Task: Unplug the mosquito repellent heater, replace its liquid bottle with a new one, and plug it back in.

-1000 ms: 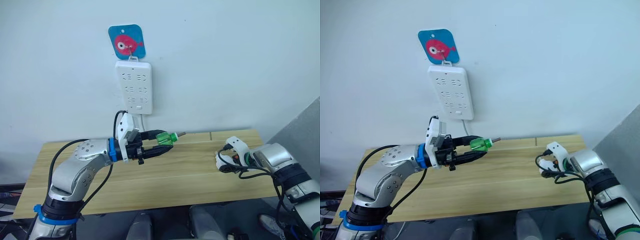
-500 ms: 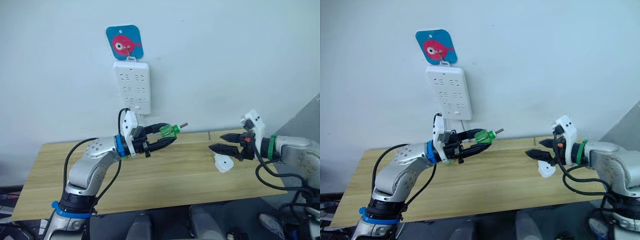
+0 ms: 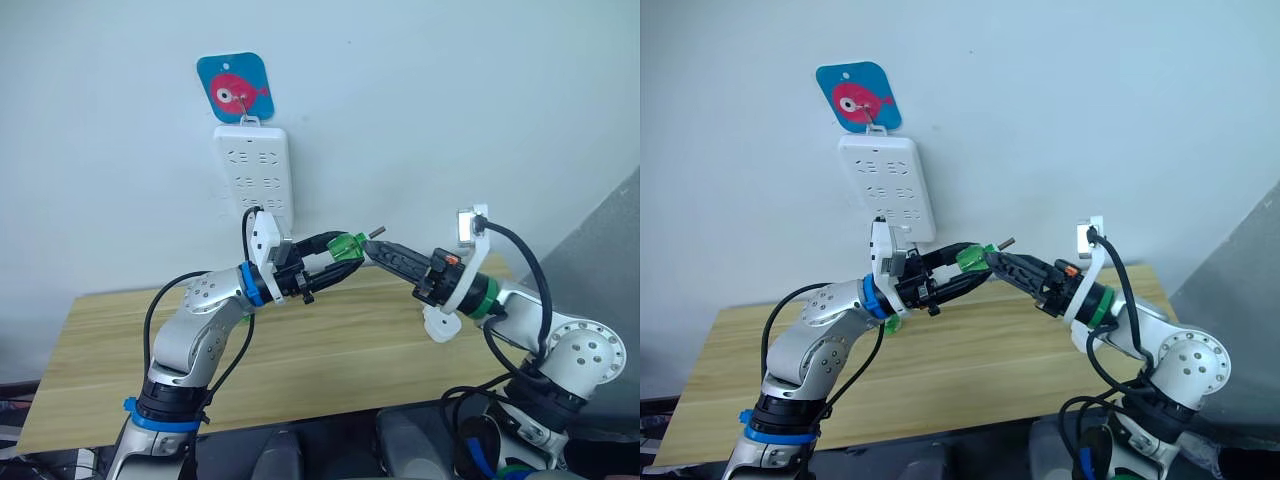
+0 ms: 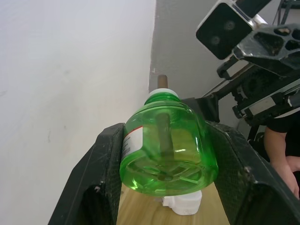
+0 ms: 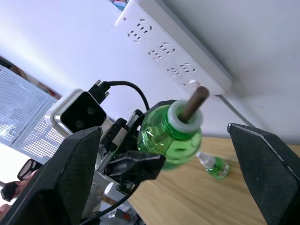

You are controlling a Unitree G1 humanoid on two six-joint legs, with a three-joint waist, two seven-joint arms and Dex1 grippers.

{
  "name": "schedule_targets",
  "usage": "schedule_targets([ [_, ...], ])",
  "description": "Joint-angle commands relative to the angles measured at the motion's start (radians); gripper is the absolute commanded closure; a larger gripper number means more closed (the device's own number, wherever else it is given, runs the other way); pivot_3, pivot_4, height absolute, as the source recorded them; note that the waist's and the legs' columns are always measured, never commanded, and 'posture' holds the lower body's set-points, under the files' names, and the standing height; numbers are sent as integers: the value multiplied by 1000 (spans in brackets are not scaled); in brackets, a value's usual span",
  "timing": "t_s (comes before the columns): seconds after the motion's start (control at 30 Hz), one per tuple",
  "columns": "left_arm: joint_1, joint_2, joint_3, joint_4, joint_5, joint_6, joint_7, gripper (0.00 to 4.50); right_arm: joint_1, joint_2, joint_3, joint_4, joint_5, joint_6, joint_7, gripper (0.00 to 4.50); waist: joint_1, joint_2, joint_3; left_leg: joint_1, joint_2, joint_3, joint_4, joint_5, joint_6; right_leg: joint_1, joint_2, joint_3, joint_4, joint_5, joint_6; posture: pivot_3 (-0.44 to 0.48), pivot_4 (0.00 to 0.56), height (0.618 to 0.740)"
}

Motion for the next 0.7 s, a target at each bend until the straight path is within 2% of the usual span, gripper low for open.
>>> schedule_targets([
  [0.03,-4,-3,5,-41,4,-27,8,2258,-2,12,2,16,121,-25,-102,0,-4,0,0,0,0,0,0,0,0,0,0,0,0,0,0,-157,130,740],
  [0.2,0,-5,6,-52,5,-28,17,2258,30,-16,75,58,258,-125,-234,0,-8,1,0,0,0,0,-1,0,0,0,0,0,0,0,0,-153,127,740],
  [0.37,6,-5,5,-61,5,-29,18,2258,69,-93,177,90,407,-268,-353,0,-10,1,0,0,0,0,0,0,0,0,0,0,0,0,0,-152,125,740],
  [0.7,5,-5,-1,-67,8,-40,17,2258,130,-261,366,101,589,-509,-464,0,-8,1,-1,0,0,0,0,0,0,0,1,1,0,0,0,-150,120,740],
])
